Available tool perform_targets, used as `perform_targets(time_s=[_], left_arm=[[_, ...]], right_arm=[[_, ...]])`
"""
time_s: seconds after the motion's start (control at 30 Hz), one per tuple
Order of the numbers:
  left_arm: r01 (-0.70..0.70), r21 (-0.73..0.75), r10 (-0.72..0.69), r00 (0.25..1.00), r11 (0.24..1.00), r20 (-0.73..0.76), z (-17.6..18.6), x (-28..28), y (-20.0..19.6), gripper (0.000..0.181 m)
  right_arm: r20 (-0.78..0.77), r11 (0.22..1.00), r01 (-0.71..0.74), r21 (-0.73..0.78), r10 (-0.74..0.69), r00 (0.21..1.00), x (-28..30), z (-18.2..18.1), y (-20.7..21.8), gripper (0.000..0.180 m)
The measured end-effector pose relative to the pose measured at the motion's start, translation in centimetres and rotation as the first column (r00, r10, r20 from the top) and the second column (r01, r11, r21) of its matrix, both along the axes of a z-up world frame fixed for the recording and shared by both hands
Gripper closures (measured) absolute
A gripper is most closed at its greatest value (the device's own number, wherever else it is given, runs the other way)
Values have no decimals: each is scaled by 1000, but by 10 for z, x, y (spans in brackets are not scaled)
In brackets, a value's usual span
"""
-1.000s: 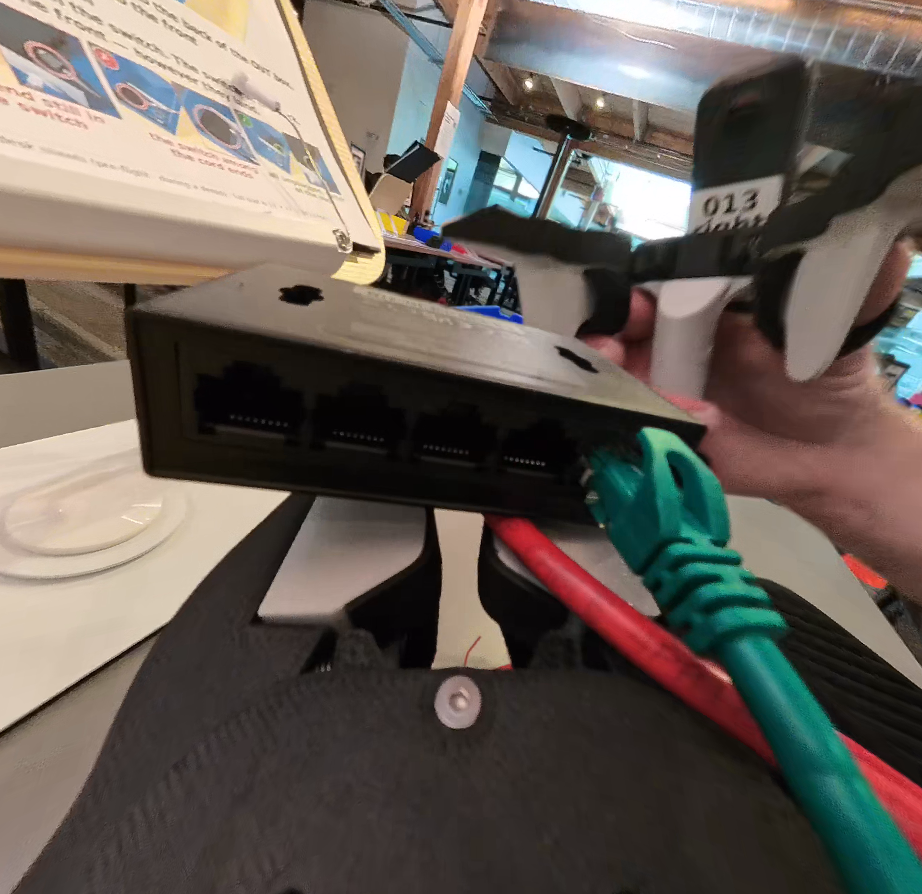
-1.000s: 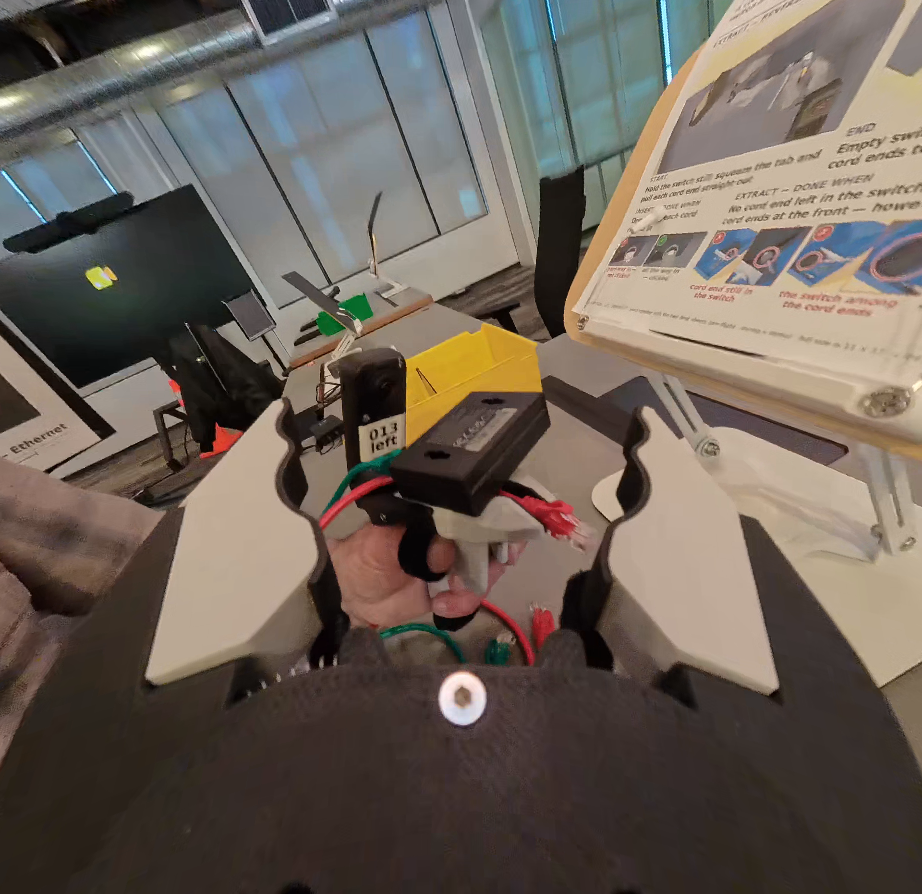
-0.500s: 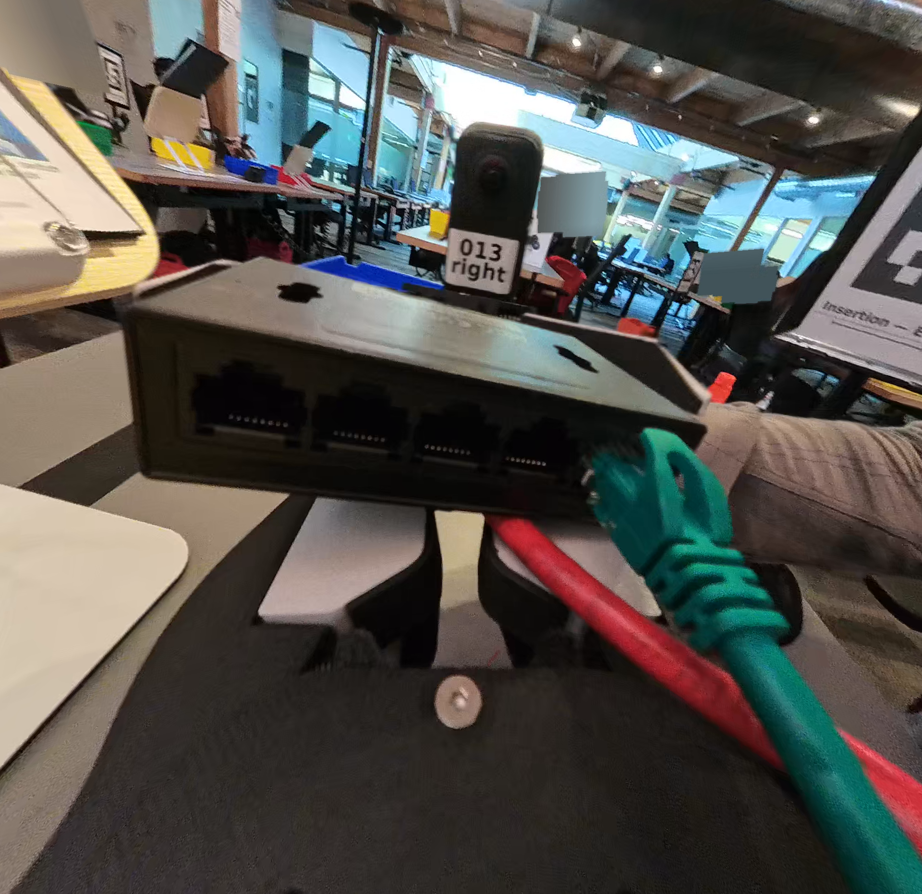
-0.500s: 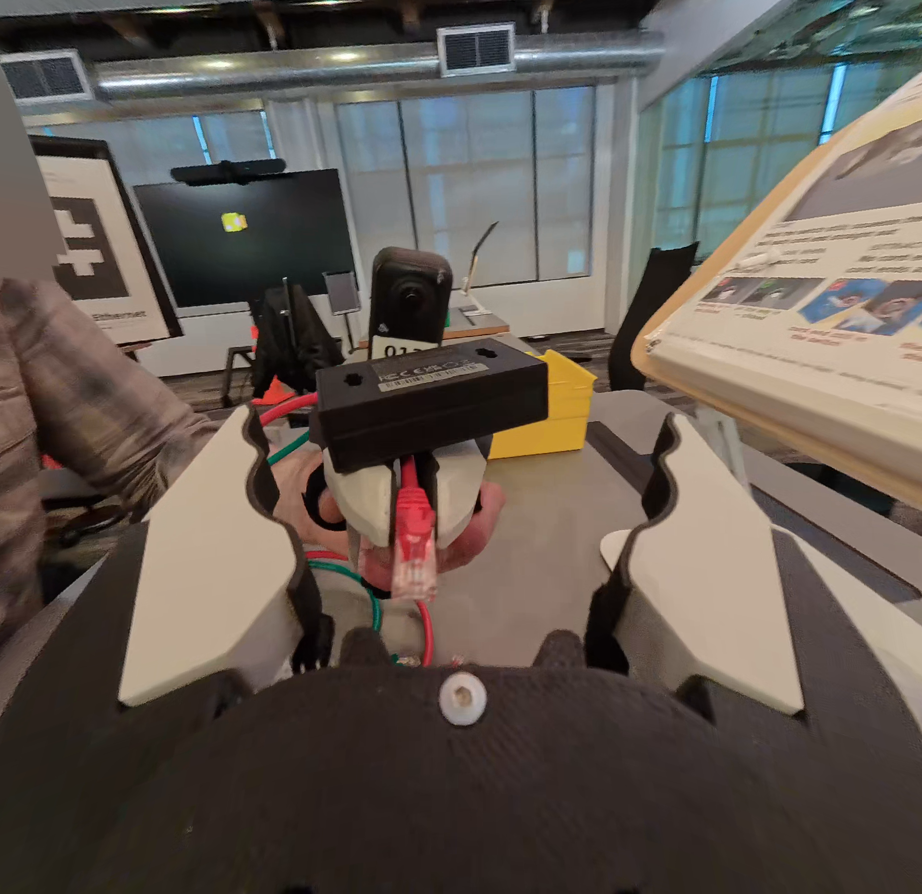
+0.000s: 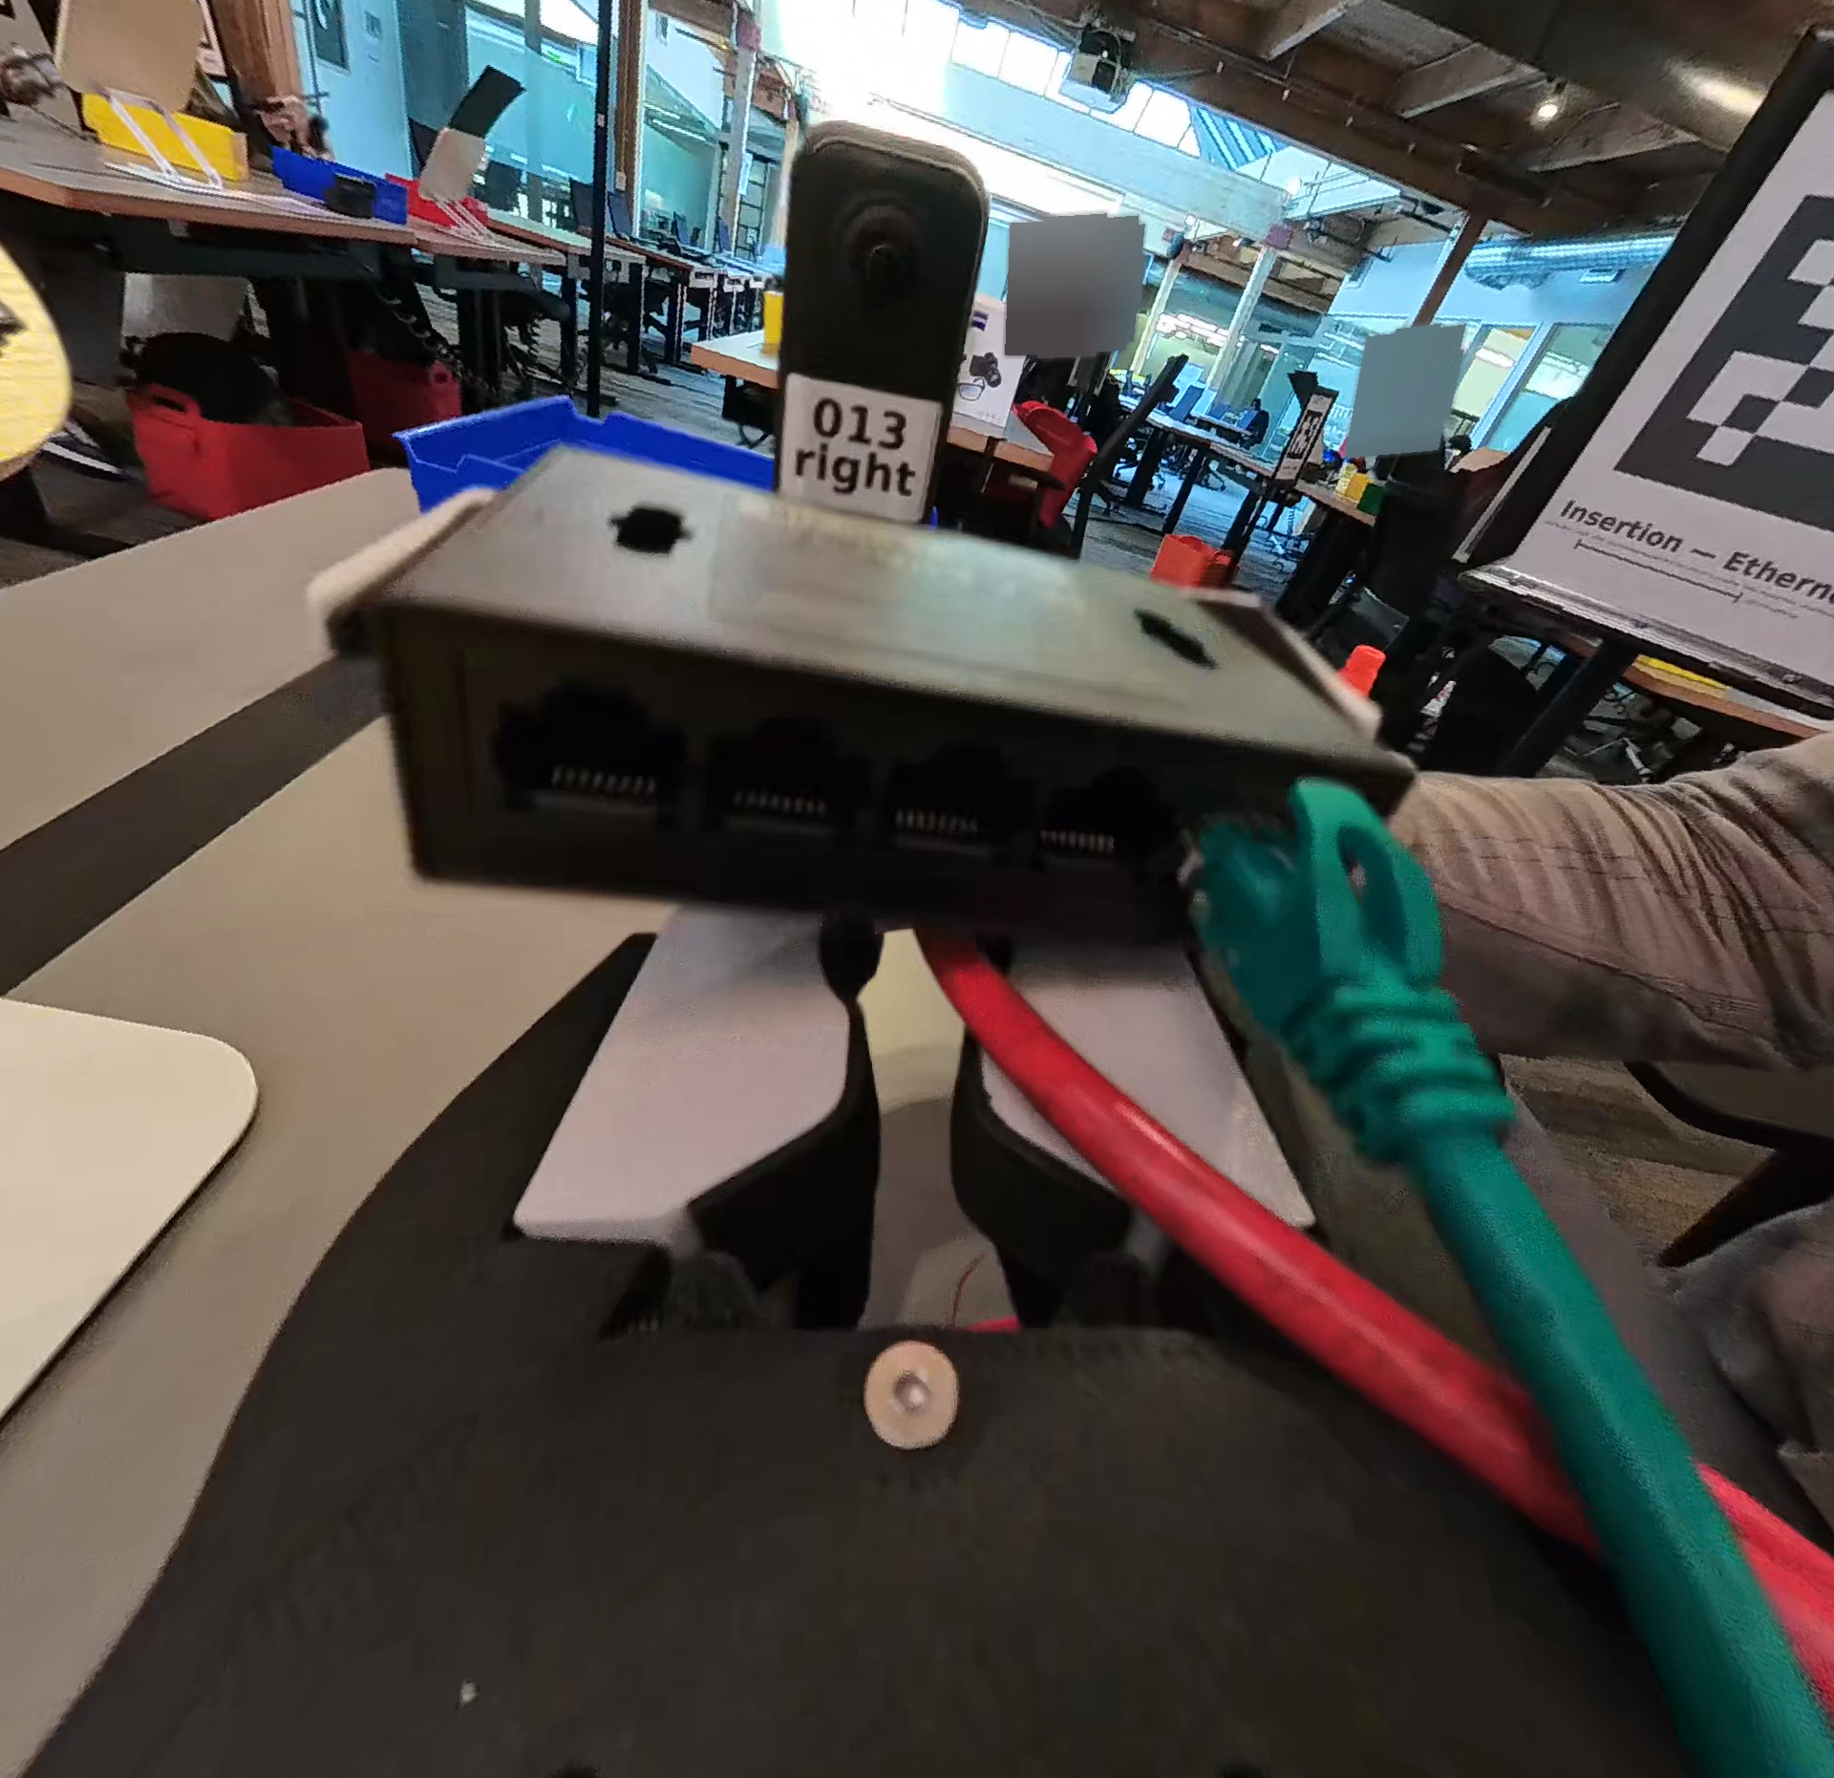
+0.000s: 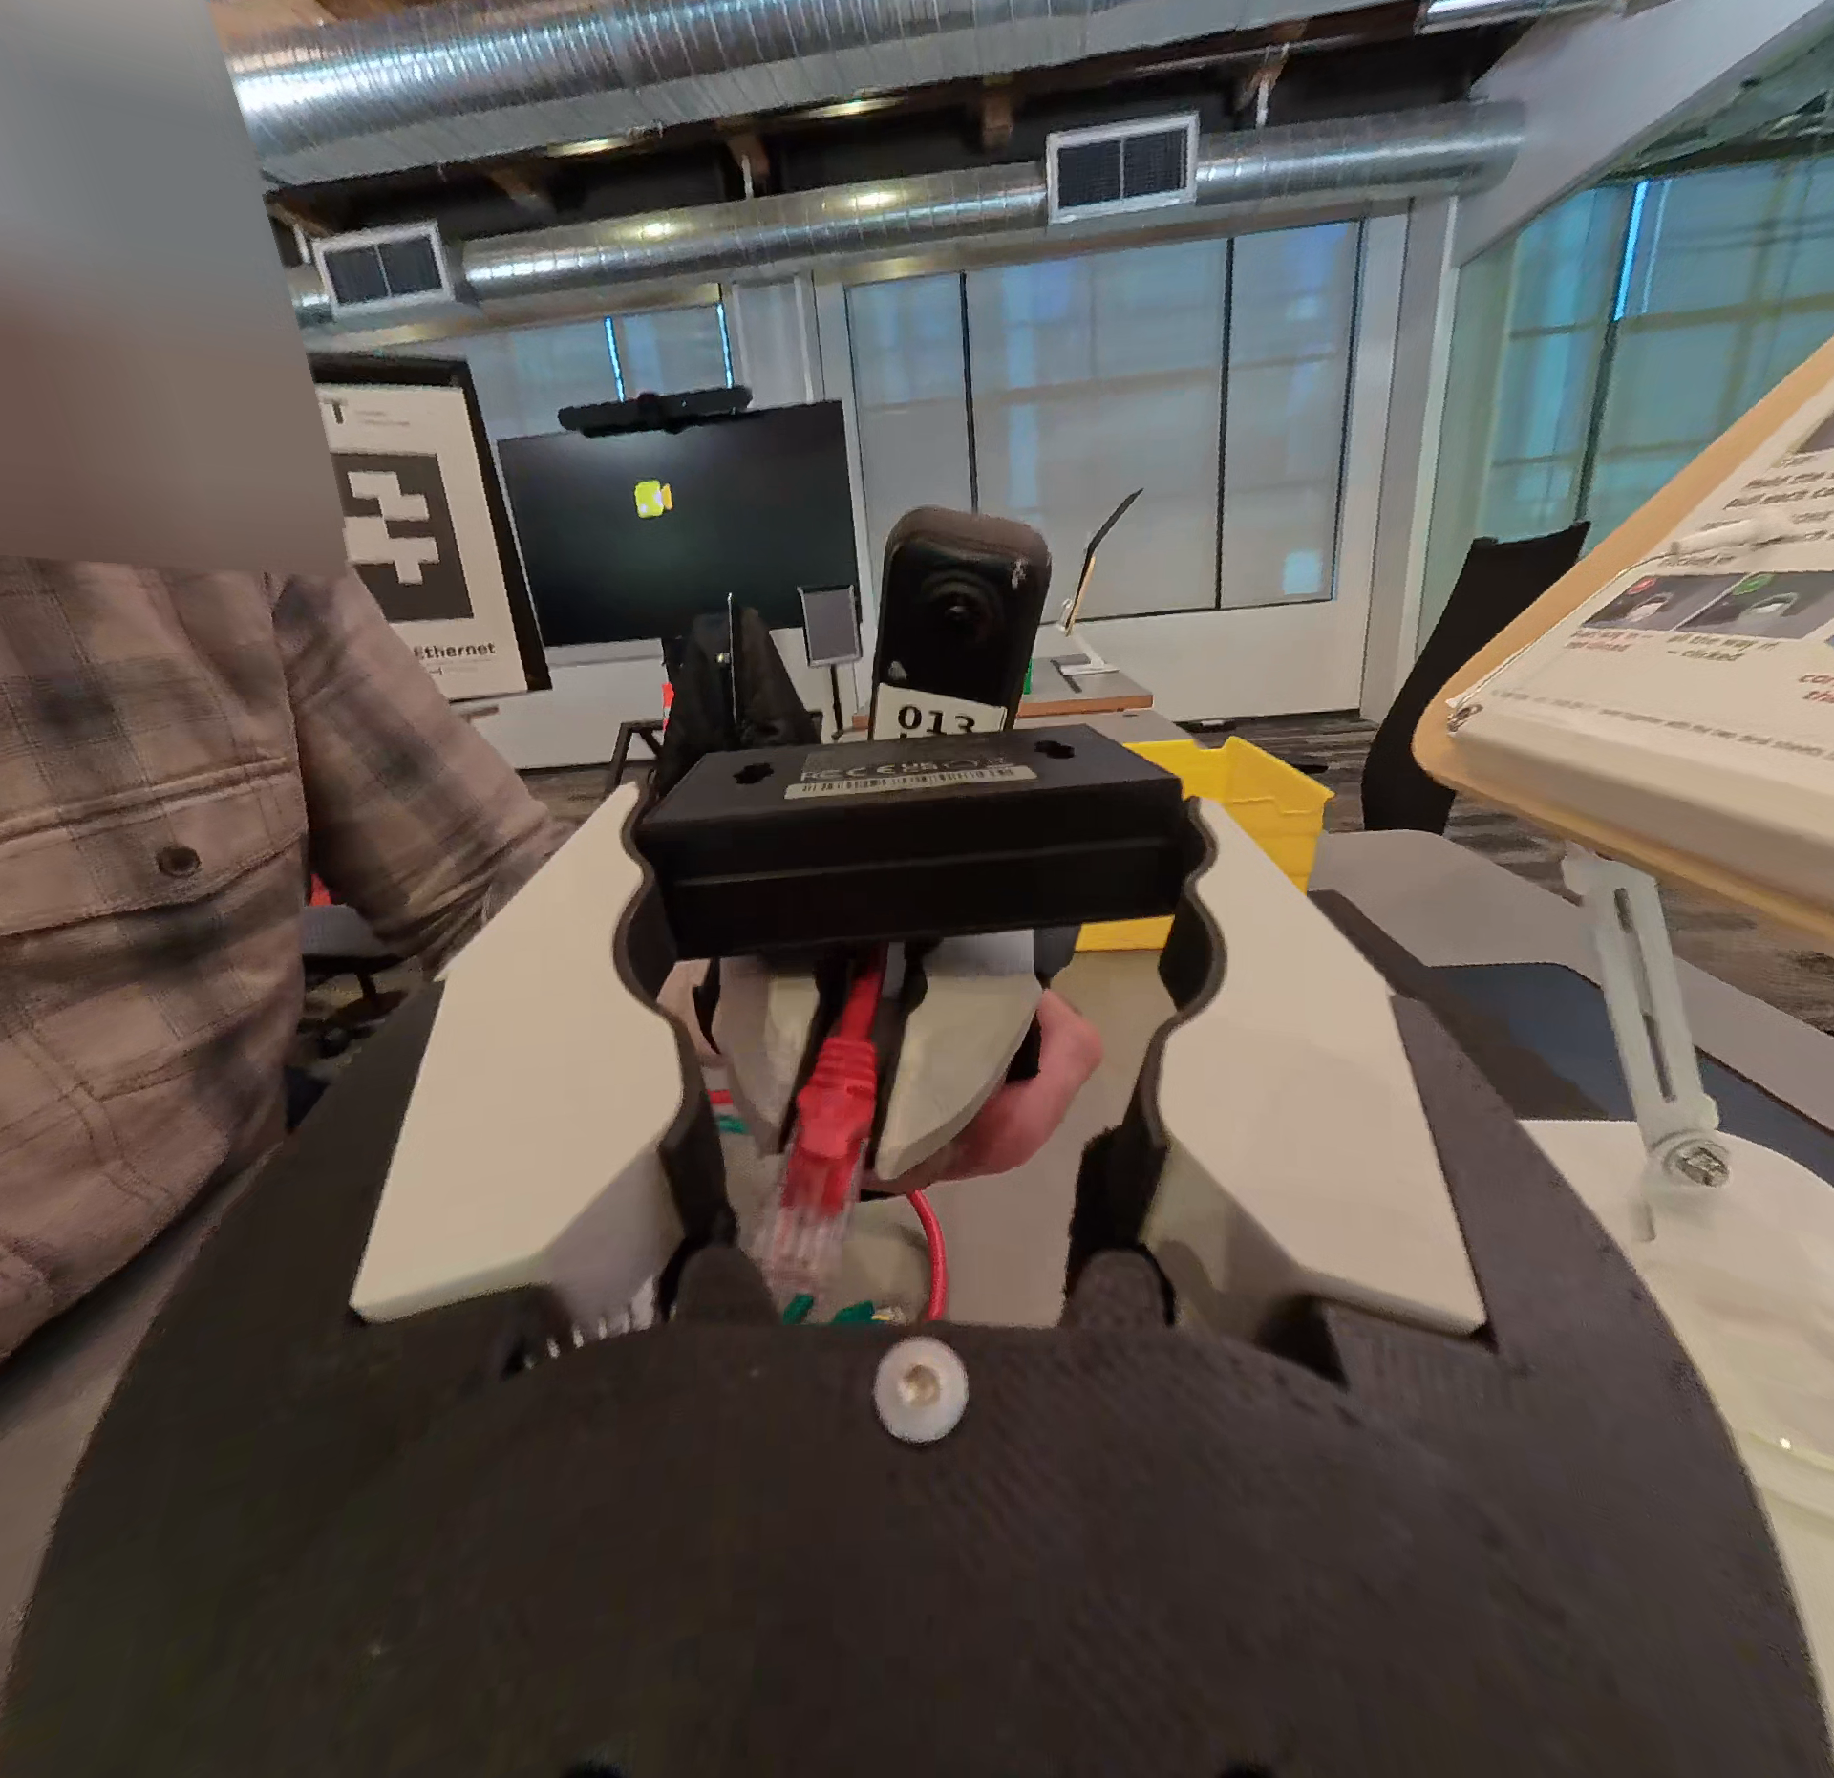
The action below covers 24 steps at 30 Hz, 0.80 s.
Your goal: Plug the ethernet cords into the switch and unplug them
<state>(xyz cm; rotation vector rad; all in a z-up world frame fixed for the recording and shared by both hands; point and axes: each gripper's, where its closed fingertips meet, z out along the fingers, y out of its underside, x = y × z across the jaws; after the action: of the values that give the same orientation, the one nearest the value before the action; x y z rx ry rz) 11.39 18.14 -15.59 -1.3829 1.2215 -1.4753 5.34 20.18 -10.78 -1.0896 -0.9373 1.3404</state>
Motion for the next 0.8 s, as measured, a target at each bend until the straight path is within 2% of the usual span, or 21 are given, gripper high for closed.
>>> perform_targets(time_s=[0.03, 0.17, 0.37, 0.47, 0.6, 0.7, 0.8], left_arm=[[-10, 7, 10, 1000, 1000, -3, 0, -1, 3, 169], [-45, 43, 46, 998, 998, -36, -4, -8, 14, 169], [-56, 71, 59, 997, 996, -41, -1, -21, 24, 169], [-47, 116, 60, 993, 992, -104, -7, -30, 31, 169], [-160, 225, 191, 974, 961, -121, -7, -43, 53, 169], [-296, 368, 345, 936, 882, -75, -1, -50, 71, 169], [-411, 551, 482, 876, 726, 19, 16, -60, 80, 169]], right_arm=[[-21, 1000, 9, -8, -9, 1000, 4, 4, 1, 80], [-25, 998, 51, -19, -52, 998, 18, 12, 4, 80], [99, 997, 70, 16, -71, 993, 16, 11, -2, 80], [140, 996, 82, 45, -87, 986, 15, 15, -5, 80], [169, 996, 89, 26, -92, 981, 18, 18, -5, 80], [166, 995, 99, -24, -94, 982, 19, 18, 0, 80], [184, 992, 84, -90, -67, 981, 20, 11, 1, 80]])
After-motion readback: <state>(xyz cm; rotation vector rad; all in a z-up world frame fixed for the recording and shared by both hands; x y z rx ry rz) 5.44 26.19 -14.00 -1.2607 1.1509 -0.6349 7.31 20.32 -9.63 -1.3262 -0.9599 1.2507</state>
